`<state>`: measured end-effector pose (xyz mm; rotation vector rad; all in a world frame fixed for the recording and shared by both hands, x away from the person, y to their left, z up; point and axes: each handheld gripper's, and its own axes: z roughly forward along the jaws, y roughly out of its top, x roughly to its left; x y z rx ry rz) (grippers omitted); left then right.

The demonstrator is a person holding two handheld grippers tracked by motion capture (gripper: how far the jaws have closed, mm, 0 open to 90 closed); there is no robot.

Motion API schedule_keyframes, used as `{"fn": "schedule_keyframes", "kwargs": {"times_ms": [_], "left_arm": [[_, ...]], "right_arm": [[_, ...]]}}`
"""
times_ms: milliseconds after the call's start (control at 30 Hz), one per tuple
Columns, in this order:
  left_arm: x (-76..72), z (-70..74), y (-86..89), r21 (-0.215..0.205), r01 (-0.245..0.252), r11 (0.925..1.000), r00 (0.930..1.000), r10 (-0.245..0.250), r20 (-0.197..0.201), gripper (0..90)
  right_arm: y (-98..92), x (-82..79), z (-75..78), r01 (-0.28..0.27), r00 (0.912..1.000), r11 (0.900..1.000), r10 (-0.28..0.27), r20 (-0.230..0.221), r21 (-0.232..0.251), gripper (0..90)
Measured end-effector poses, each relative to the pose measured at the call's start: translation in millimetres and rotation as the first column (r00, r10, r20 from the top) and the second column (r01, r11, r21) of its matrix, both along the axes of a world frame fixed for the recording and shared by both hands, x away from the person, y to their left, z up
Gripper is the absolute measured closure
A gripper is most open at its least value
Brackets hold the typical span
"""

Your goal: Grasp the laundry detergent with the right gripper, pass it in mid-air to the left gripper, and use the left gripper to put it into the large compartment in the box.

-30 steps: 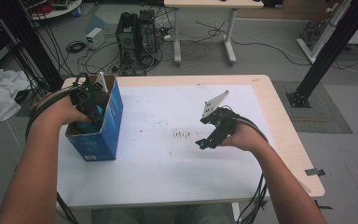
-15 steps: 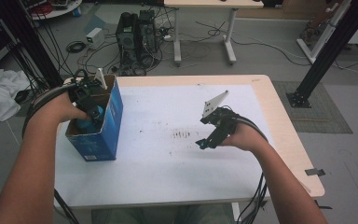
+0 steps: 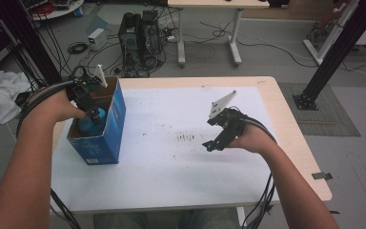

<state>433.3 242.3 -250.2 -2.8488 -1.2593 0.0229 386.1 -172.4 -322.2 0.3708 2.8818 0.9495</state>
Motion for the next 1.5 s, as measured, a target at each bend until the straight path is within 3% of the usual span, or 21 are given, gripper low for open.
{"fn": "schedule_keyframes", "kwargs": {"times_ms": [100, 267, 300, 333, 400, 567, 833, 900, 967, 1000, 1100, 1133, 1200, 1267, 1333, 1500], "left_arm": [[-0.9, 3.2, -0.2, -0.012, 0.021, 0.9997, 0.9997, -0.021, -0.007, 27.3], [-2.8, 6.0, -0.2, -0.023, -0.011, 0.9997, 0.9998, 0.012, 0.018, 27.4], [-1.5, 8.6, 0.9, -0.013, 0.008, 0.9999, 1.0, -0.008, -0.001, 27.3], [-3.7, 7.5, -1.0, -0.033, -0.024, 0.9992, 0.9993, 0.025, 0.027, 27.4], [-2.3, 12.6, -0.1, -0.008, 0.019, 0.9998, 0.9997, -0.019, 0.016, 27.3], [-4.3, 20.6, -3.3, -0.018, 0.014, 0.9997, 0.9994, -0.013, 0.032, 23.7], [-7.0, 37.5, -7.6, -0.013, 0.051, 0.9986, 0.9981, -0.051, 0.036, 22.7], [-7.4, 41.3, -9.4, -0.008, 0.061, 0.9981, 0.9973, -0.061, 0.04, 22.7], [-8.8, 44.0, -12.7, -0.026, 0.053, 0.9983, 0.9978, -0.052, 0.041, 22.6], [-8.3, 46.8, -14.1, -0.012, 0.078, 0.9968, 0.9962, -0.078, 0.038, 20.6], [-9.0, 52.0, -20.6, -0.021, 0.097, 0.995, 0.9947, -0.097, 0.036, 19.5], [-10.4, 52.3, -23.8, -0.033, 0.089, 0.9955, 0.9948, -0.087, 0.052, 18.9], [-10.4, 56.3, -29.7, -0.026, 0.127, 0.9916, 0.991, -0.126, 0.046, 18.2], [-12.3, 58.0, -36.6, -0.041, 0.128, 0.9909, 0.9906, -0.126, 0.053, 18.2], [-12.1, 61.8, -42.5, -0.025, 0.171, 0.985, 0.9843, -0.169, 0.049, 16.5], [-13.6, 68.0, -56.7, -0.014, 0.225, 0.9743, 0.9727, -0.224, 0.062, 14.8]], "right_arm": [[-2.0, 0.7, 2.7, 0.0, 1.0, 1.0, 0.0, 0.004, -0.001, 10.9], [-2.7, -0.3, 5.2, 0.006, 1.0, 1.0, -0.006, 0.006, -0.002, 10.9], [-2.6, 0.0, 5.2, 0.002, 1.0, 1.0, -0.002, 0.009, -0.002, 10.9], [-2.4, -0.2, 5.3, 0.003, 1.0, 1.0, -0.003, 0.008, -0.007, 10.9], [-2.3, -0.1, 5.5, 0.003, 1.0, 1.0, -0.003, 0.009, -0.006, 10.9], [-1.3, -0.4, 7.0, -0.001, 1.0, 1.0, 0.001, 0.008, -0.01, 10.9], [-4.8, 0.1, 11.1, 0.004, 0.9999, 1.0, -0.004, 0.016, -0.021, 10.9], [-5.4, -1.0, 12.1, 0.014, 0.9999, 1.0, -0.014, 0.001, -0.026, 10.9], [-7.0, -0.6, 13.3, 0.015, 0.9999, 0.999, -0.015, 0.004, -0.033, 10.9], [-7.4, -0.4, 13.8, 0.014, 0.9999, 0.999, -0.014, 0.002, -0.035, 10.9], [-8.9, -0.6, 15.2, 0.02, 0.9998, 0.999, -0.02, -0.002, -0.04, 10.9], [-9.6, -0.5, 16.0, 0.018, 0.9998, 0.999, -0.018, -0.001, -0.042, 10.9], [-10.9, -0.6, 17.1, 0.017, 0.9998, 0.999, -0.017, -0.003, -0.049, 10.9], [-12.8, -0.5, 18.5, 0.024, 0.9996, 0.998, -0.025, -0.01, -0.062, 10.9], [-14.8, 0.6, 20.4, 0.023, 0.9997, 0.997, -0.023, -0.009, -0.074, 10.9], [-20.1, 2.6, 28.9, 0.023, 0.9996, 0.994, -0.025, -0.011, -0.105, 10.9]]}}
